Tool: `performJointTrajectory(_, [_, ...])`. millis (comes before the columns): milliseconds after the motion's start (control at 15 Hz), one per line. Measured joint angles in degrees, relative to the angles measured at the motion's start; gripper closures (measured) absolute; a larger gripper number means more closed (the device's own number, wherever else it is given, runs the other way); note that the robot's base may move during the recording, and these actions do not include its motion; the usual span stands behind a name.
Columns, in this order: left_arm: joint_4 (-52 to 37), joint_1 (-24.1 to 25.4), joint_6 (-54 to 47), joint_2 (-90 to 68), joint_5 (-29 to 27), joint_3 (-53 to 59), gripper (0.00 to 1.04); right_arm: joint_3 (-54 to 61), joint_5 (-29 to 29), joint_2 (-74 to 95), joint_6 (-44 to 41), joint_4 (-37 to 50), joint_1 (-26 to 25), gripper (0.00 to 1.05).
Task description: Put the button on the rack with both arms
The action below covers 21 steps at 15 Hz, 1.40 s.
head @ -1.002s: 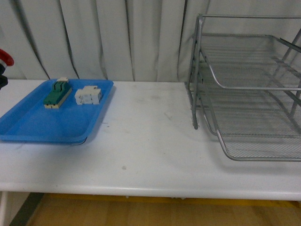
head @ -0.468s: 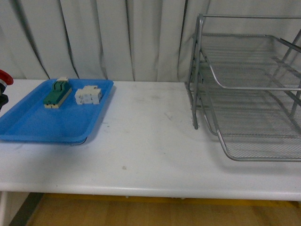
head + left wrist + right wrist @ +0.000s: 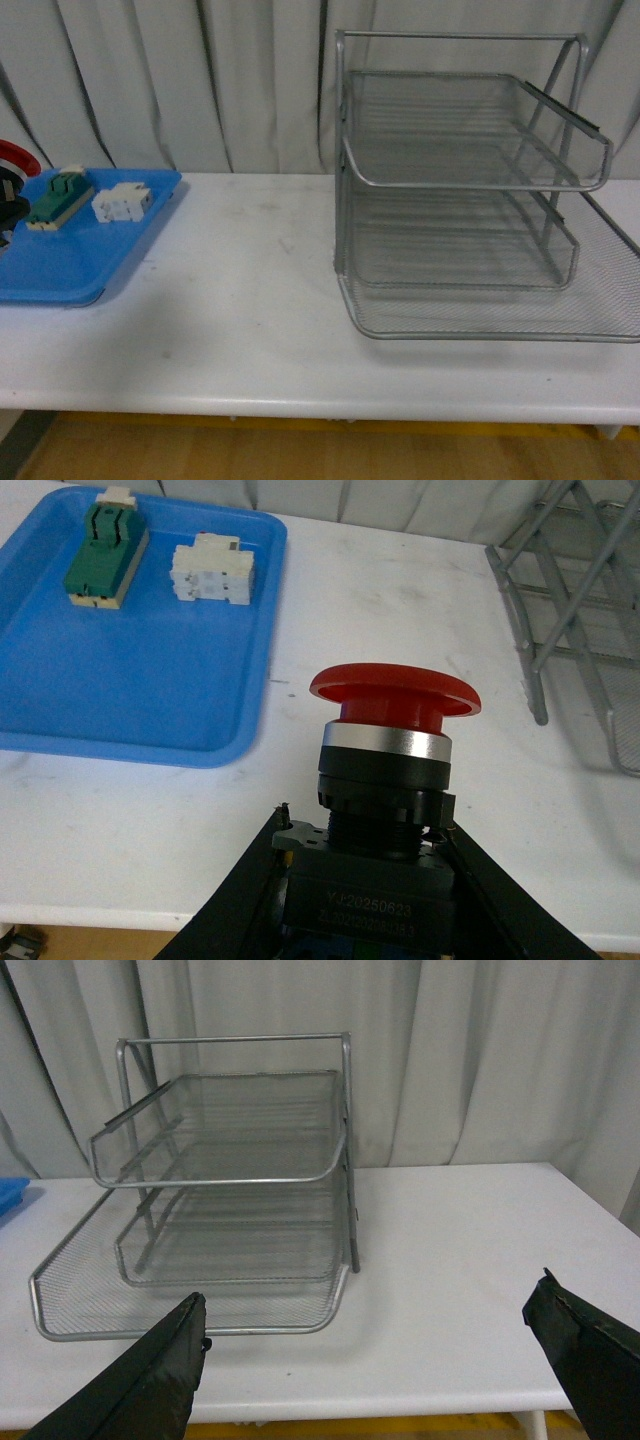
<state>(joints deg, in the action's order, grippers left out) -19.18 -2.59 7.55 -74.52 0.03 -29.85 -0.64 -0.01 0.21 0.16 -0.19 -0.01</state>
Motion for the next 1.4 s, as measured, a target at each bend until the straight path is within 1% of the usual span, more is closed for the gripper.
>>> performJointTrajectory(334, [0.5, -0.4, 0.0, 0.0, 0.0, 0.1, 0.68, 0.0, 0.0, 0.0, 0.0, 0.1, 0.0, 0.06])
performJointTrajectory(468, [0.4, -3.0, 0.3, -0.9, 0.0, -1.4, 0.68, 0.0, 0.3, 0.0, 0.0, -0.1, 0.0, 0.06])
performJointTrajectory(535, [0.2, -4.3, 1.3, -2.8, -0.3, -4.0, 0.68, 0.0, 0.2, 0.0, 0.0, 0.2, 0.0, 0.06])
performJointTrajectory(601, [0.1, -5.3, 2.6, -5.0, -1.9, -6.7, 0.68, 0.0, 0.2, 0.0, 0.0, -0.1, 0.0, 0.06])
performJointTrajectory(668, [0.0, -8.3, 4.0, -8.0, -2.8, -10.6, 0.68, 0.0, 0.2, 0.0, 0.0, 0.0, 0.0, 0.06])
performJointTrajectory(735, [0.3, -12.3, 4.4, -10.5, -3.1, -14.0, 0.68, 0.0, 0.2, 0.0, 0.0, 0.0, 0.0, 0.06])
performJointTrajectory(869, [0.7, -21.6, 4.8, -15.0, -2.1, -19.0, 0.68, 0.0, 0.2, 0.0, 0.0, 0.0, 0.0, 0.06])
performJointTrajectory(936, [0.3, -24.8, 5.6, -16.2, -0.7, -19.5, 0.68, 0.0, 0.2, 0.0, 0.0, 0.0, 0.0, 0.06])
performJointTrajectory(1002, [0.3, -29.1, 5.6, -17.9, -0.6, -19.8, 0.68, 0.0, 0.2, 0.0, 0.0, 0.0, 0.0, 0.06])
performJointTrajectory(1069, [0.8, -31.6, 5.5, -19.8, -0.6, -20.2, 0.68, 0.0, 0.2, 0.0, 0.0, 0.0, 0.0, 0.06])
performJointTrajectory(1136, [1.6, -33.1, 5.4, -22.2, -1.0, -21.1, 0.68, 0.0, 0.2, 0.0, 0.0, 0.0, 0.0, 0.06])
performJointTrajectory(1203, [2.2, -33.4, 5.4, -24.7, -1.0, -22.3, 0.68, 0.0, 0.2, 0.0, 0.0, 0.0, 0.0, 0.06])
performJointTrajectory(1403, [5.8, -32.7, 4.7, -31.5, -1.1, -29.4, 0.68, 0.0, 0.2, 0.0, 0.0, 0.0, 0.0, 0.06])
